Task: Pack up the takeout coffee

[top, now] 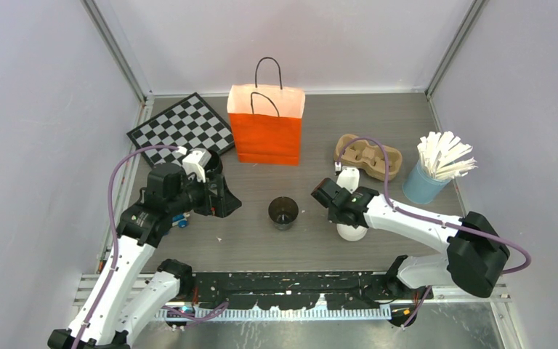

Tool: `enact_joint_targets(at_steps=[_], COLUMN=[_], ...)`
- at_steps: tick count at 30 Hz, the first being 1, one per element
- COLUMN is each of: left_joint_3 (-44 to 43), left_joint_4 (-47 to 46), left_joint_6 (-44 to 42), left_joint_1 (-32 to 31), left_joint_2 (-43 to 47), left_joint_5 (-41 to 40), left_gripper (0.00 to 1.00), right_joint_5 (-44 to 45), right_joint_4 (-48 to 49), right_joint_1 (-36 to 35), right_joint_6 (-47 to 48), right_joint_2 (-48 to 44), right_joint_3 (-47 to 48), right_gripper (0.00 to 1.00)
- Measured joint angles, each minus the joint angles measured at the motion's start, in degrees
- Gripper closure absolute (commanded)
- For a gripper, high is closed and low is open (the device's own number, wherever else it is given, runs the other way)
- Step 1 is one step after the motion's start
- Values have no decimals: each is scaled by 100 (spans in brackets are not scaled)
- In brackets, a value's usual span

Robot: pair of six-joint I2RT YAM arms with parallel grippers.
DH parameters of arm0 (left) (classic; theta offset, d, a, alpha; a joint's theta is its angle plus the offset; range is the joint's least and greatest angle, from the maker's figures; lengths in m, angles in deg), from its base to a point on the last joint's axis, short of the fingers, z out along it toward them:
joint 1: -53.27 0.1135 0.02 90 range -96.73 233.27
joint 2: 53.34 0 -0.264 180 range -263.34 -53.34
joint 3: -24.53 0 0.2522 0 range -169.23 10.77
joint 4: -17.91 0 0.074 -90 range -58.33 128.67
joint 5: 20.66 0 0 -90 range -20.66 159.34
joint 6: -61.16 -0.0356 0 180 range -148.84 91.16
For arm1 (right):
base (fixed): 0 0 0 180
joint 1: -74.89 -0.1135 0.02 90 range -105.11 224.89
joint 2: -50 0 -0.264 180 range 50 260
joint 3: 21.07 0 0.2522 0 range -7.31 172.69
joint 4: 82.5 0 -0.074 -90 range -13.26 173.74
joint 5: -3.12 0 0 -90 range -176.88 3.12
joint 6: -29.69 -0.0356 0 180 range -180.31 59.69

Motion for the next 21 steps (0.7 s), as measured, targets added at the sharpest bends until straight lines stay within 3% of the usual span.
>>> enact_joint_targets(at_steps=[15,18,21], left_joint_3=[0,0,7], left_joint_4=[0,0,0], left_joint_6=[4,2,4], left_joint_1=[0,0,0], left_joint_2=[-4,-13,-11], left_joint_5=[0,0,0], left_gripper=[5,5,5], right_joint_5=[22,0,-66], right_joint_4=[-258,-254,-254], right_joint_1=[2,0,0], right_joint_6=[-9,-9,-31], right_joint_2=[-529,-568,-525], right_joint_3=[15,15,15], right_gripper=[99,86,82])
